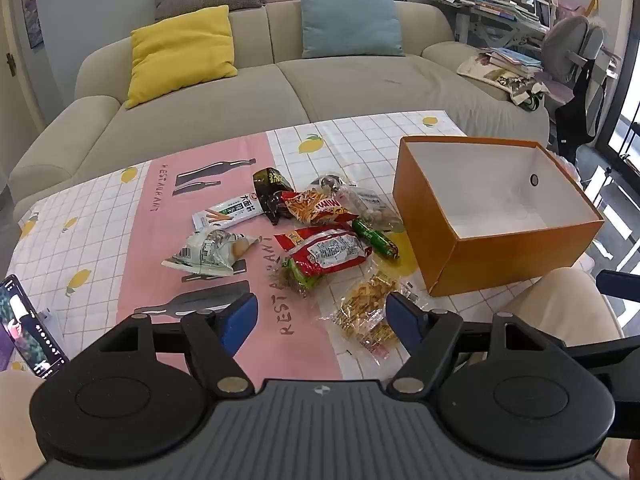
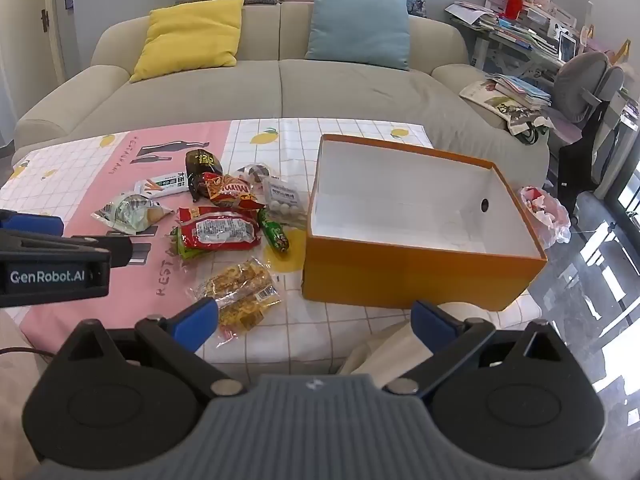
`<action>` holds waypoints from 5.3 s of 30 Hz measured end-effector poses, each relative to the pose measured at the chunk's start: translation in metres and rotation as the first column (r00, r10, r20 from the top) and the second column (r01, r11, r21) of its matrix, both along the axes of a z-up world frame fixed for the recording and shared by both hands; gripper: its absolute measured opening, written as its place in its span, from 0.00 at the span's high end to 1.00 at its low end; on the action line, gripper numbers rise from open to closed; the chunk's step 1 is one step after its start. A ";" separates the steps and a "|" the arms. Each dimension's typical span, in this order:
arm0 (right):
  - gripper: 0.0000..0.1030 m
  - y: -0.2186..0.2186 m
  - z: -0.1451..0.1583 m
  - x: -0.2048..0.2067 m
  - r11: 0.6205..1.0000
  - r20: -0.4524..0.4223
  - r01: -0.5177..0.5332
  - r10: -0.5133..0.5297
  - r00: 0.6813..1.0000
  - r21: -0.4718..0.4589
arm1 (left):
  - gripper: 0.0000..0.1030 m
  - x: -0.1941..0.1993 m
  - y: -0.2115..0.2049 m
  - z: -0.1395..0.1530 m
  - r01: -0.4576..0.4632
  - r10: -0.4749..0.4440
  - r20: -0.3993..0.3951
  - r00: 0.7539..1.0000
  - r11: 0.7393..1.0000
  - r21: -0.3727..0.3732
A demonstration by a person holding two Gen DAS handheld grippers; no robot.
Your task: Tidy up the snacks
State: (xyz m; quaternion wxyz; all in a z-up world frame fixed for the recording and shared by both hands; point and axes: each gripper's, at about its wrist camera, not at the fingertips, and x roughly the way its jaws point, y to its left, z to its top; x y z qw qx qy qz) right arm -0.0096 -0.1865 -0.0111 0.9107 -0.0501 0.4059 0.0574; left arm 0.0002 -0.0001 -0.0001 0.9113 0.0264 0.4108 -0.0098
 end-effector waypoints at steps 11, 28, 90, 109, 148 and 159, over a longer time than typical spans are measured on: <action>0.03 0.000 0.000 0.001 1.000 0.004 0.000 0.000 1.000 0.002 | 0.17 0.001 -0.003 -0.006 0.000 0.000 0.001 1.000 1.000 0.004; 0.03 0.002 0.001 -0.003 1.000 0.011 0.000 0.000 1.000 -0.004 | 0.17 -0.002 -0.001 -0.002 0.003 -0.003 -0.007 1.000 1.000 0.008; 0.03 0.003 -0.001 0.000 1.000 -0.003 0.018 -0.018 1.000 -0.009 | 0.17 -0.004 -0.001 -0.003 0.009 -0.009 0.001 1.000 1.000 0.006; 0.20 -0.008 -0.022 0.047 0.992 -0.078 -0.002 0.012 0.997 0.126 | 0.67 0.020 0.030 -0.022 0.057 -0.074 -0.106 0.992 0.987 -0.149; 0.12 0.080 -0.164 0.169 0.954 -0.473 0.240 -0.130 0.872 0.180 | 0.34 0.103 0.089 -0.110 -0.010 -0.029 -0.274 0.961 0.990 -0.141; 0.34 0.086 -0.158 0.157 0.978 -0.403 0.142 -0.068 0.913 0.156 | 0.30 0.111 0.081 -0.106 0.079 -0.104 -0.227 0.968 0.990 -0.114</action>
